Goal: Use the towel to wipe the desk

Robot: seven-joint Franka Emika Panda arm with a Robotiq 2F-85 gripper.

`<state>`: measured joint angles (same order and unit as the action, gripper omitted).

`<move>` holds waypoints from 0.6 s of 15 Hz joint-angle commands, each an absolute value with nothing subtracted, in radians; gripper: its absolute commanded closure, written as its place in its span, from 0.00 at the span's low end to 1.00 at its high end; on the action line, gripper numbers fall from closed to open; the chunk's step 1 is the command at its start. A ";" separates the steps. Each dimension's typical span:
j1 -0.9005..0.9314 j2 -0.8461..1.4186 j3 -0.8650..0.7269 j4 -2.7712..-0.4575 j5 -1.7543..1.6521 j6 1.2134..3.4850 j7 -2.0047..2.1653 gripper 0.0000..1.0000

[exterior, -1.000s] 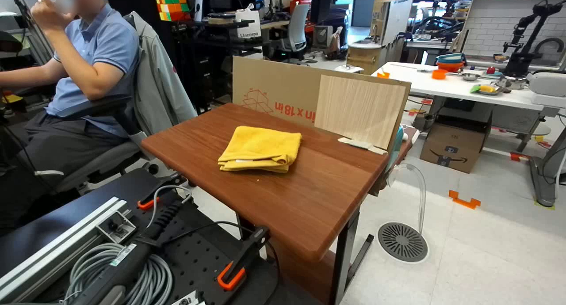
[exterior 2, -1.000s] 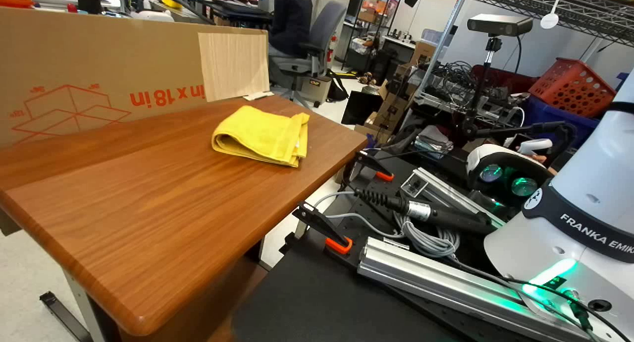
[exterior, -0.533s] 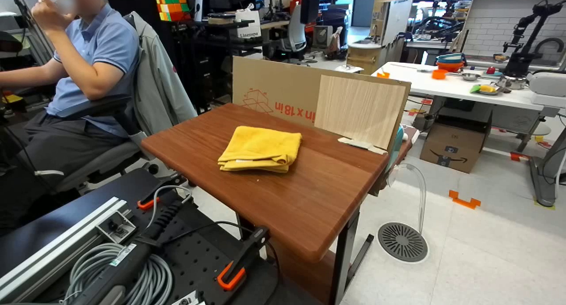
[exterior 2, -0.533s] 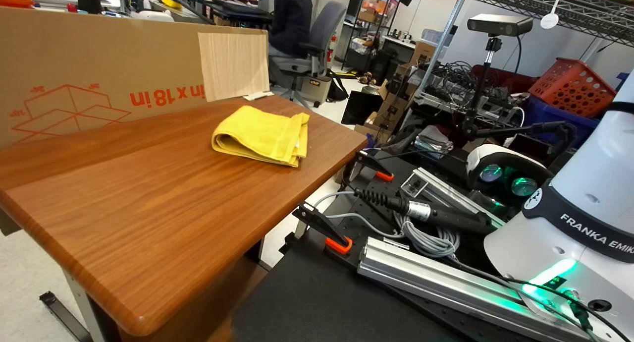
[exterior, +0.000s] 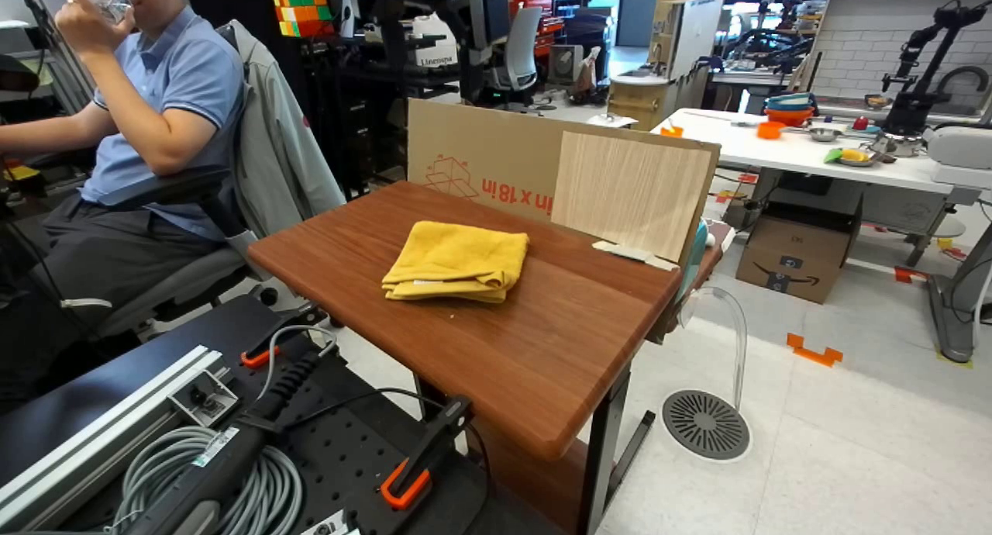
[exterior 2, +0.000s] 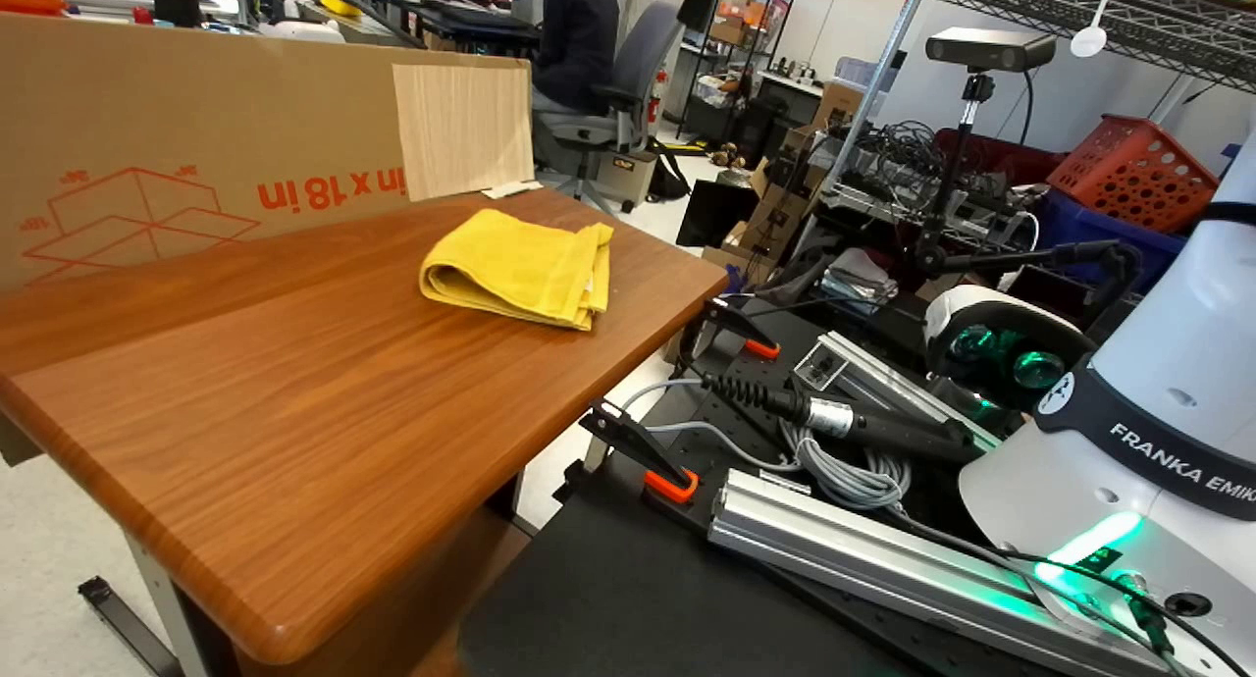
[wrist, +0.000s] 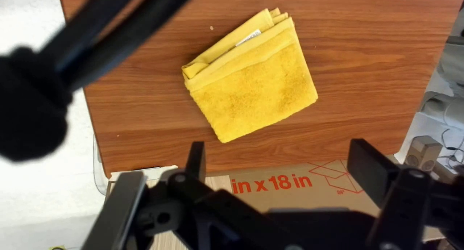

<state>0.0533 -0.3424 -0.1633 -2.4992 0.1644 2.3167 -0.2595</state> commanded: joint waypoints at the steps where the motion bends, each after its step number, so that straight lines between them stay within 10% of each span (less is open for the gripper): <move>1: 0.050 -0.195 -0.074 -2.458 0.158 2.436 -0.125 0.00; 9: 0.048 0.088 0.024 -2.385 -0.104 2.600 0.191 0.00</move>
<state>0.0560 -0.0244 0.0006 -2.4459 0.0129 2.5627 0.0692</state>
